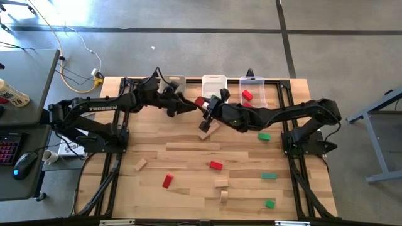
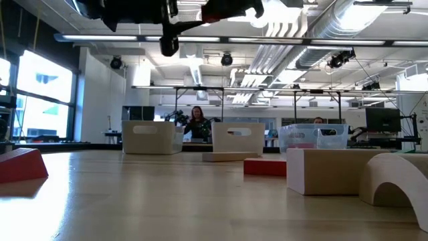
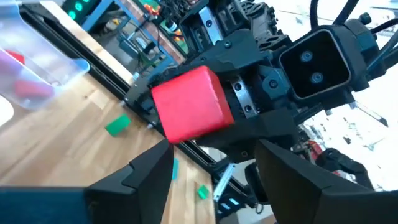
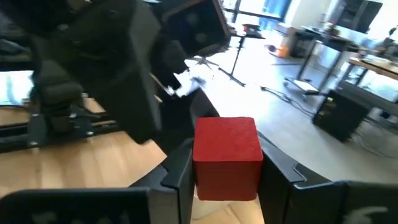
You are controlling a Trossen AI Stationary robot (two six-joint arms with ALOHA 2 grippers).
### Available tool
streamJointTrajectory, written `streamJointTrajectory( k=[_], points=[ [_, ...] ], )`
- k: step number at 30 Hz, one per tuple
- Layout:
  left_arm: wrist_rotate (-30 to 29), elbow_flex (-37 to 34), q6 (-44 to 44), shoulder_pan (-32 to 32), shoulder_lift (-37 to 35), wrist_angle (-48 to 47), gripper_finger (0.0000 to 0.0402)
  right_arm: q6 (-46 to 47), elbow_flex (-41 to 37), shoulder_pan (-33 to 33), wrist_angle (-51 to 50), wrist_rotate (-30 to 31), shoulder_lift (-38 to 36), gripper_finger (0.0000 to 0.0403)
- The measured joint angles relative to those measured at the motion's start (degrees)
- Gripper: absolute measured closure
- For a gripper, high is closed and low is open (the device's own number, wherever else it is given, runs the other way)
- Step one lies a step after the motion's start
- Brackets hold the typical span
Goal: Sort & place blocks by color
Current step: Put the red block into the transparent bin
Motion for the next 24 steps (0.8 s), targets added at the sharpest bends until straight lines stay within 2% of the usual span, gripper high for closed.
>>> streamJointTrajectory(
  k=[5,13,18,24],
  points=[
    [0.1,0.0,3.4,0.8,-0.1,-0.4,0.0173,0.8,0.0,-0.1,-2.2,7.3,0.0,0.0297],
    [0.1,0.0,10.0,0.7,-0.1,-0.5,0.0174,12.0,0.0,-0.3,-14.1,15.0,0.0,0.0295],
    [0.1,0.0,12.5,0.6,-0.1,-2.0,0.0174,23.9,0.0,-2.3,-24.7,14.8,0.0,0.0295],
    [0.0,0.0,12.8,0.6,-0.1,-6.8,0.0174,38.6,0.0,-6.6,-38.4,9.0,0.0,0.0294]
  ],
)
